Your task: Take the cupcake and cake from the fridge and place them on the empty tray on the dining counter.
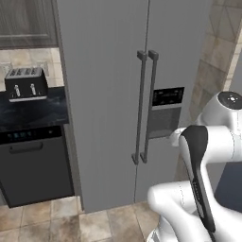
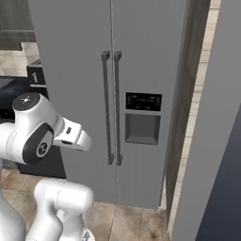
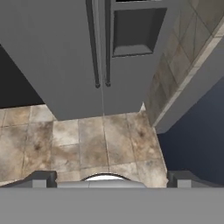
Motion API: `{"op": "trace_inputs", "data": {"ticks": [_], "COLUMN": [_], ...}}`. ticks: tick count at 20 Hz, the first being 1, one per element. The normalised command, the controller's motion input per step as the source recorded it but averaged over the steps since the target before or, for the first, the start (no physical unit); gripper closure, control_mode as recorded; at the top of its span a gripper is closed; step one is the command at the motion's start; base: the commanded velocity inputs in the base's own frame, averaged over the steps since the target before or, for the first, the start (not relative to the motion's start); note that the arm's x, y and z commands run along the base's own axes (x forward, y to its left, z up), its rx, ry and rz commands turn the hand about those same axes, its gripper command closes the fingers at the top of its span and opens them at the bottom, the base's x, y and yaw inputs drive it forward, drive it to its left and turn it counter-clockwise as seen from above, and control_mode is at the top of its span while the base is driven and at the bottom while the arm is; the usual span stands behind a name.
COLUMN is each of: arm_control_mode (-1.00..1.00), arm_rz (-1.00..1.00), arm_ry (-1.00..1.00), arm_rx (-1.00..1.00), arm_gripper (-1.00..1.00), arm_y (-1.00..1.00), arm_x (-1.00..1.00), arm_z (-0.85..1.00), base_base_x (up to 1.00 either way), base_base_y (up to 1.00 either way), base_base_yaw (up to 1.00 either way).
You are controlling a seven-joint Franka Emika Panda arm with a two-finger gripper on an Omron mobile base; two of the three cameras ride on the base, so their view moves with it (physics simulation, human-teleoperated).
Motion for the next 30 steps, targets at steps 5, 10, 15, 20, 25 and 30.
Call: {"op": "trace_inputs", "data": {"ticks": [5, 10, 15, 20, 25, 30], "arm_control_mode": [1.0, -1.0, -1.0, -1.0, -1.0, -1.0], "arm_rz": [0.0, 0.01, 0.09, 0.08, 0.0, 0.0], "arm_ry": [0.0, -0.01, -0.09, -0.13, -0.02, -0.01], "arm_rx": [0.0, 0.0, 0.0, 0.0, 0.0, 0.0], "arm_gripper": [-1.0, -1.0, -1.0, -1.0, -1.0, -1.0], "arm_y": [0.0, 0.0, 0.03, 0.25, 0.07, 0.0], "arm_x": [0.0, 0.28, 0.57, 0.62, 0.82, 0.87], "arm_z": [0.0, 0.0, 0.0, 0.0, 0.0, 0.0], "base_base_x": [-0.15, 0.0, 0.0, 0.0, 0.0, 0.0], "base_base_y": [-0.14, 0.0, 0.0, 0.0, 0.0, 0.0], "base_base_yaw": [0.0, 0.0, 0.0, 0.0, 0.0, 0.0]}}
